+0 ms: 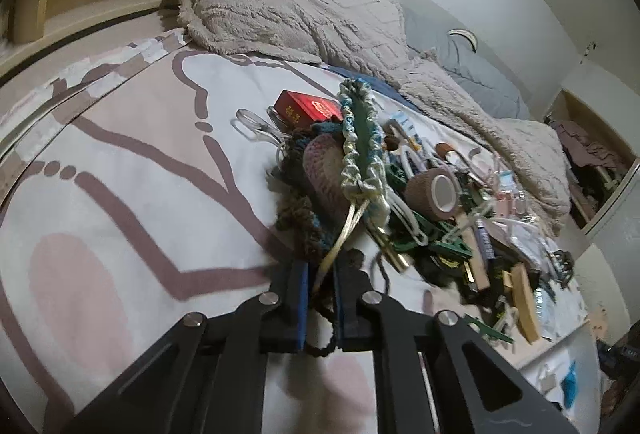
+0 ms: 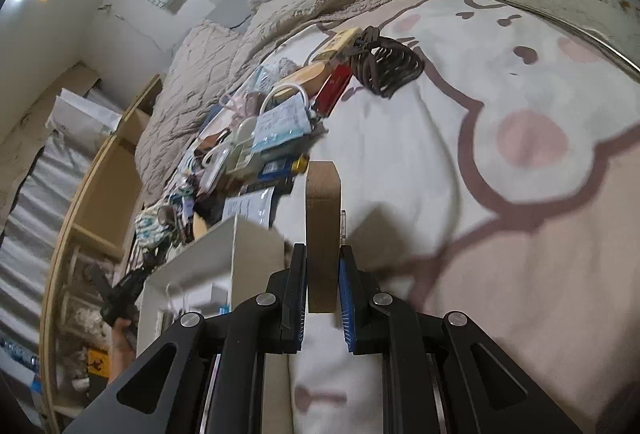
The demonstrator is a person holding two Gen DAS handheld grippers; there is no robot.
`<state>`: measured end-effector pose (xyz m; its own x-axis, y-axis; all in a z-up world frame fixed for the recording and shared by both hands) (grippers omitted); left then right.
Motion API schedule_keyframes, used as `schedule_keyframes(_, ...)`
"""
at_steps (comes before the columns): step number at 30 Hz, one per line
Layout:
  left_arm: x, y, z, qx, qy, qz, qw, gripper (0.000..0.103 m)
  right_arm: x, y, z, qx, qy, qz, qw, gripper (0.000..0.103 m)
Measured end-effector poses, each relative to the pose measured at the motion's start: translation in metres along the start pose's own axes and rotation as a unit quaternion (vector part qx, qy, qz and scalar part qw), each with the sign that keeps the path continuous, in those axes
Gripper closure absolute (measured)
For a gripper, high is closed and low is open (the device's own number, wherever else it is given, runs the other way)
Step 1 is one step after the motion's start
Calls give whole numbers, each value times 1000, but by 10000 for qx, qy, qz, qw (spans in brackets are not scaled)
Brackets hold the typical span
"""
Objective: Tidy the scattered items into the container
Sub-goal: 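Grasp the braided cord with the left tool while the right tool grasps the dark wooden tag, then lift the crocheted pouch with the left tool while the right tool regrips the carved wooden tag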
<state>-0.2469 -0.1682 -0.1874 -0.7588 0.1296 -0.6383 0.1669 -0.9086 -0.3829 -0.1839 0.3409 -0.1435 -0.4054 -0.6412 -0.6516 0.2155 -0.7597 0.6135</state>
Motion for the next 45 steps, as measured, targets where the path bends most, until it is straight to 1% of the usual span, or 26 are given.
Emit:
schedule_keyframes(3, -12, 2, -5, -180, 56, -184, 9997, 95, -11, 0, -14, -10, 58, 37, 10000, 87)
schedule_keyframes(6, -24, 1, -13, -232, 159, -297, 9992, 95, -16, 1, -26, 65, 134, 117, 9998, 87)
schedule_keyframes(11, -45, -11, -34, 34, 440, -393, 9983, 95, -19, 0, -35, 62, 142, 77, 9998, 87)
schedule_keyframes(17, -75, -23, -75, 526, 880, -371, 9940, 95, -14, -2, -35, 65, 138, -22, 9999, 87)
schedule_keyframes(20, -92, -26, -92, 577, 1033, -425, 9921, 95, -13, -5, -32, 56, 101, -90, 9999, 87)
schedule_keyframes(23, -107, -29, -101, 588, 1111, -509, 9908, 95, -12, -11, -29, 77, 42, -203, 9998, 85)
schedule_keyframes(24, -112, -29, -101, 589, 1101, -477, 9910, 92, -12, -13, -28, 74, 27, -261, 9996, 85)
schedule_keyframes(25, -116, -29, -100, 580, 1052, -435, 9918, 79, -12, -15, -28, 71, 15, -311, 9995, 84)
schedule_keyframes(26, -121, -28, -97, 560, 972, -387, 9929, 69, -12, -18, -27, 64, -1, -385, 9992, 83)
schedule_keyframes(27, -126, -27, -93, 528, 858, -333, 9944, 49, -12, -21, -27, 47, -17, -466, 9989, 82)
schedule_keyframes(28, -132, -26, -88, 505, 725, -305, 9956, 45, -12, -23, -27, 19, -41, -546, 9985, 80)
schedule_keyframes(30, -138, -26, -78, 545, 556, -225, 9967, 45, -13, -27, -27, -103, -79, -750, 9971, 76)
schedule_keyframes(32, -140, -25, -65, 722, 321, 27, 9969, 45, -13, -29, -28, -256, -126, -901, 9955, 73)
schedule_keyframes(34, -135, -22, -54, 892, 232, 312, 9953, 45, -12, -30, -28, -421, -167, -1023, 9937, 69)
schedule_keyframes(35, -129, -22, -50, 960, 243, 455, 9940, 45, -11, -29, -29, -526, -184, -1074, 9927, 66)
schedule_keyframes(38, -112, -21, -45, 1086, 407, 617, 9913, 45, -7, -26, -32, -879, -239, -1252, 9879, 61)
schedule_keyframes(40, -97, -17, -46, 1232, 630, 911, 9862, 45, -7, -26, -32, -990, -311, -1299, 9861, 59)
schedule_keyframes(42, -82, -12, -46, 1319, 821, 1139, 9813, 45, -4, -26, -34, -986, -297, -1214, 9873, 53)
schedule_keyframes(45, -70, -16, -39, 1267, 867, 1063, 9824, 45, 1, -20, -38, -1276, -290, -1313, 9827, 43)
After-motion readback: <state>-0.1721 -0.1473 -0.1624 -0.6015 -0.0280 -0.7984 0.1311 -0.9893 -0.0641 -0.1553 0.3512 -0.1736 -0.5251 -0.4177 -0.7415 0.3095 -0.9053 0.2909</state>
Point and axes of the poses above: each gripper's, at about its wrist camera, not at the fingertips, and x roughly the way its jaws point, y to its left, z to its top, the point moved 10 cm from there along x, roughly the way its jaws point, and after that the axes turned 2 degrees about z, right-handed, at the moved point
